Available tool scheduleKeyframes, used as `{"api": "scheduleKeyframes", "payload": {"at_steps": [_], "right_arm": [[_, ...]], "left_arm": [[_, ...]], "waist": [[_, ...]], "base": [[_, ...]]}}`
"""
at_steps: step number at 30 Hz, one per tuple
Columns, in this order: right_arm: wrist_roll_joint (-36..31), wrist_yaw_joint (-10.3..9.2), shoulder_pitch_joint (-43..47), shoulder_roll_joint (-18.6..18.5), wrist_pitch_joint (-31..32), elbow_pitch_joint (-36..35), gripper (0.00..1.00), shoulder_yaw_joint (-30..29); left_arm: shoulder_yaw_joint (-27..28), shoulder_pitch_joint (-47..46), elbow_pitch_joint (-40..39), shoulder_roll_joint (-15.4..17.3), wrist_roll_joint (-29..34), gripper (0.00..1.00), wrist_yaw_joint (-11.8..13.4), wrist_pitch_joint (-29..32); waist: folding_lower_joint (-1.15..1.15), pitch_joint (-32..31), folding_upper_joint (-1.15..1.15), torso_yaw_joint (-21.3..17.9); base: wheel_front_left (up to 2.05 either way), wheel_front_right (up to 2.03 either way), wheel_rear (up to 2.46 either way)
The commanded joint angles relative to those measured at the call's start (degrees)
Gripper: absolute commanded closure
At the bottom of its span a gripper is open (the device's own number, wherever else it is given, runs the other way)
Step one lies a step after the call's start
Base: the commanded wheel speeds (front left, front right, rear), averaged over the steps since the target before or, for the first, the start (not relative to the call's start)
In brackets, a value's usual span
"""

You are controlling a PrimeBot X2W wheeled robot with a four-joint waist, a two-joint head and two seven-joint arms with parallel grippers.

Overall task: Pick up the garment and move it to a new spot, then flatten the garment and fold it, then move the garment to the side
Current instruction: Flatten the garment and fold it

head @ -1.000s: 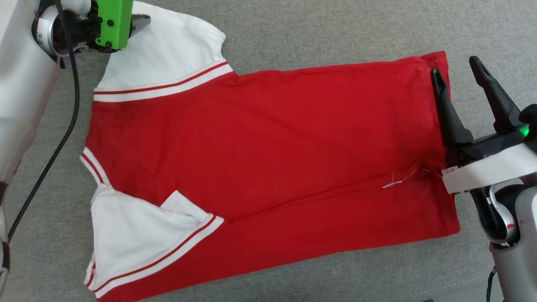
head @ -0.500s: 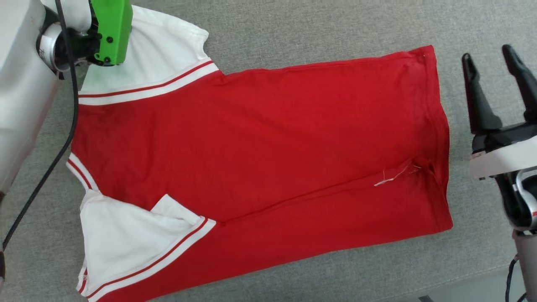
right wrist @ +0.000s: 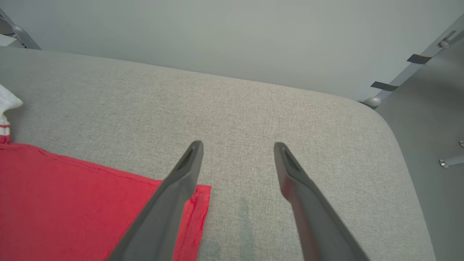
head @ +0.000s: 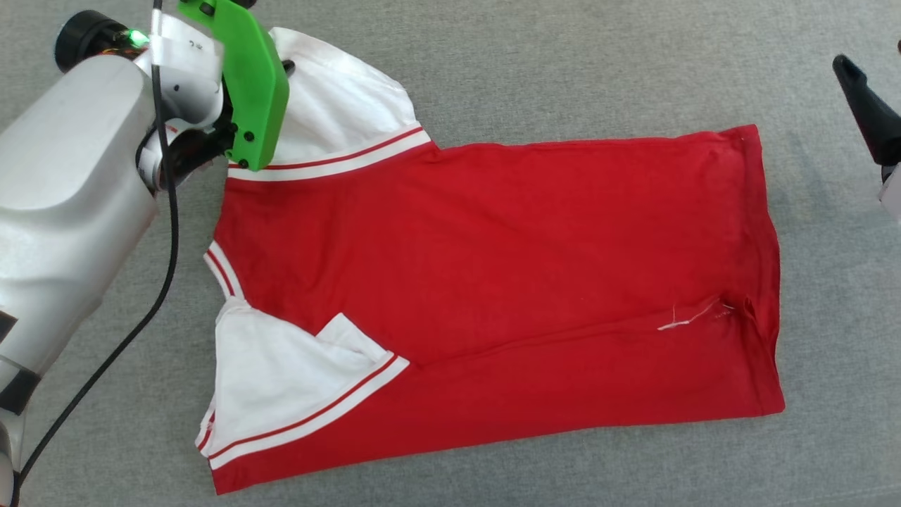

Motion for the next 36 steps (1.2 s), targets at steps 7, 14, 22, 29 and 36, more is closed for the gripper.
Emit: {"api": "scheduleKeyframes", "payload": {"at_steps": [7,14,22,29,36], "right_arm": [[8.1,-0.05,-4.2,-5.4,17.5,6.2,0.00,8.1],[9.2,-0.05,-7.7,-5.7,21.4,11.6,0.00,13.9],[9.1,-0.05,-7.4,-3.2,19.8,19.9,0.00,19.8],[12.2,-0.05,-5.9,-3.9,15.4,22.0,1.00,23.0],[12.3,-0.05,-5.9,-4.3,2.1,20.3,1.00,21.6]], "left_arm": [[-1.5,1.7,-3.3,-0.4,0.9,1.00,-0.1,-3.7],[-2.0,0.9,-5.8,-1.1,2.0,1.00,-0.2,-5.8],[-2.3,-0.1,-7.0,-1.5,2.8,1.00,-0.2,-7.1],[-2.5,0.7,-5.8,-1.4,2.3,1.00,-0.2,-8.7],[-2.3,4.8,-5.8,0.4,1.1,1.00,-0.1,-13.7]], "waist": [[0.00,-1.4,0.00,4.5],[0.00,0.9,0.00,7.2],[0.00,3.3,0.00,9.0],[0.00,2.5,0.00,8.6],[0.00,-3.0,0.00,7.6]], "base": [[0.00,0.00,0.00],[0.00,0.00,0.00],[0.00,0.00,0.00],[0.00,0.00,0.00],[0.00,0.00,0.00]]}}
